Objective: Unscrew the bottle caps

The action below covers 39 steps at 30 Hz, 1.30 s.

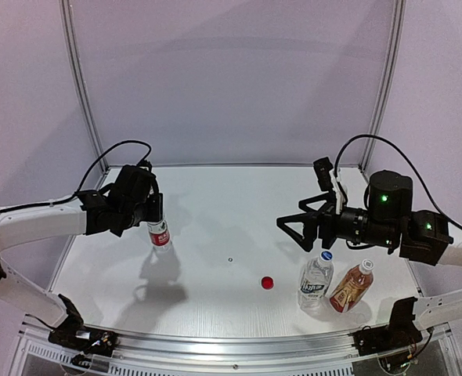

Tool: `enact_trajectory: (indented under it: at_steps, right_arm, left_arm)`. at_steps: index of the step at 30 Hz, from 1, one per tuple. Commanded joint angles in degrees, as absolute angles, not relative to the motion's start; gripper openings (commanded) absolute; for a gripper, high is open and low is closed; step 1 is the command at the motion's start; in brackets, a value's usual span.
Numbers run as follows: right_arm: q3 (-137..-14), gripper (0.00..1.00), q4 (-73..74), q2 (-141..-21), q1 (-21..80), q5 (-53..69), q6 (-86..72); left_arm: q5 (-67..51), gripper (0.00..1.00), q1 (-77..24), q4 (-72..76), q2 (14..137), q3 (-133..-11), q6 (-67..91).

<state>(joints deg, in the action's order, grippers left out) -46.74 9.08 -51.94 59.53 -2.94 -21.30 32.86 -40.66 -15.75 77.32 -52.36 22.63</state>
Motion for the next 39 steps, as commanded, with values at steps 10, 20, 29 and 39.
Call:
enact_trajectory:
  at_steps: [10, 20, 29, 39]
  right_arm:
    - [-49.03, 0.99, 14.33, -53.94, 60.03, -2.21, -20.43]
    - [-49.44, 0.99, 26.98, -51.78, 60.25, -9.31, -27.29]
    - [-45.83, 0.98, 35.95, -46.75, 60.79, -9.56, -31.21]
    - [-43.43, 0.77, 38.68, -47.75, 61.47, -8.36, -31.43]
  left_arm:
    - [37.22, 0.95, -46.08, -18.56, 71.59, -51.62, 22.16]
    - [38.64, 0.99, -49.57, -24.04, 64.34, -52.59, 21.89]
    - [38.91, 0.99, -52.41, -27.67, 59.97, -53.54, 21.95]
    - [40.58, 0.99, -57.89, -31.98, 58.61, -58.36, 21.09]
